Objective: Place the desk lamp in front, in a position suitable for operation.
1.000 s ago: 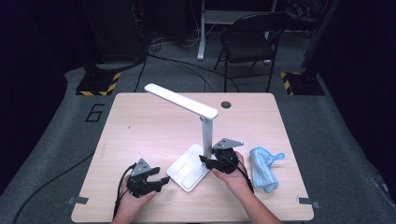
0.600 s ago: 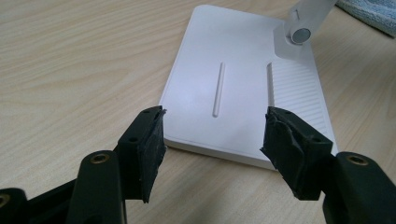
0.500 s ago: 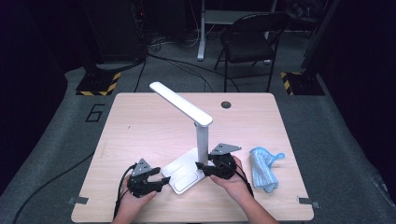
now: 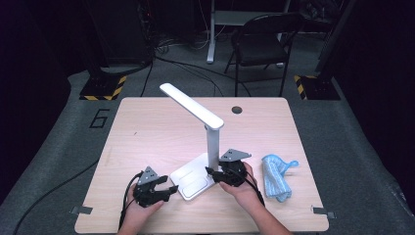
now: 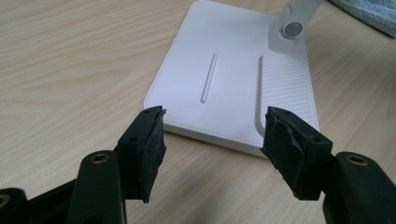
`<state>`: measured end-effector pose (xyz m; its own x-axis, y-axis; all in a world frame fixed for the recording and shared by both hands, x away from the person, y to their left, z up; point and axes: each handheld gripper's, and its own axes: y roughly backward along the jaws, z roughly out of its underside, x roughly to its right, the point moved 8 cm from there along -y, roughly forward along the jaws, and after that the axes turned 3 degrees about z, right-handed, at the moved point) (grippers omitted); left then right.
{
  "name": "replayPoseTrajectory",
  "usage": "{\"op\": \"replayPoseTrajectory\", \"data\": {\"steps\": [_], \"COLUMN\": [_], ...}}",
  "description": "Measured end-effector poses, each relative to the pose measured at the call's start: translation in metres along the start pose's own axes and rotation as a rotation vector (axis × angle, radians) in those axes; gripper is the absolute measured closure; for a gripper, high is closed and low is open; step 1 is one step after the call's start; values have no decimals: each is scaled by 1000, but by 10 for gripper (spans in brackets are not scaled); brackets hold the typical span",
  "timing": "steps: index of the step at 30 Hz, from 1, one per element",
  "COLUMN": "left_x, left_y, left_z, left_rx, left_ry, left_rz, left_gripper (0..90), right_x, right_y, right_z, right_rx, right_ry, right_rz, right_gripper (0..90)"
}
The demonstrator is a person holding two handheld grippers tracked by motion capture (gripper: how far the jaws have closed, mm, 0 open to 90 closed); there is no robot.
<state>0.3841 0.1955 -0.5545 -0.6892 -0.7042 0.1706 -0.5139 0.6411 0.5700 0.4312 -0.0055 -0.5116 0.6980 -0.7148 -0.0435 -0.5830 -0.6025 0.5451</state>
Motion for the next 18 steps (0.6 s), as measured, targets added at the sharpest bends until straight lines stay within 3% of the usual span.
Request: {"op": "replayPoseTrajectory", "data": {"steps": [10, 18], "left_x": [0, 0], "left_y": [1, 0], "left_z": [1, 0], "left_rx": [0, -1], "left_ry": [9, 1], "left_rz": [3, -1], "left_gripper": [380, 380], "right_x": [22, 32], "right_y": [5, 13], "right_z": [2, 6], "right_rx": [-4, 12], "right_ry": [-63, -92], "right_rz": [87, 136], "right_gripper": [514, 514]}}
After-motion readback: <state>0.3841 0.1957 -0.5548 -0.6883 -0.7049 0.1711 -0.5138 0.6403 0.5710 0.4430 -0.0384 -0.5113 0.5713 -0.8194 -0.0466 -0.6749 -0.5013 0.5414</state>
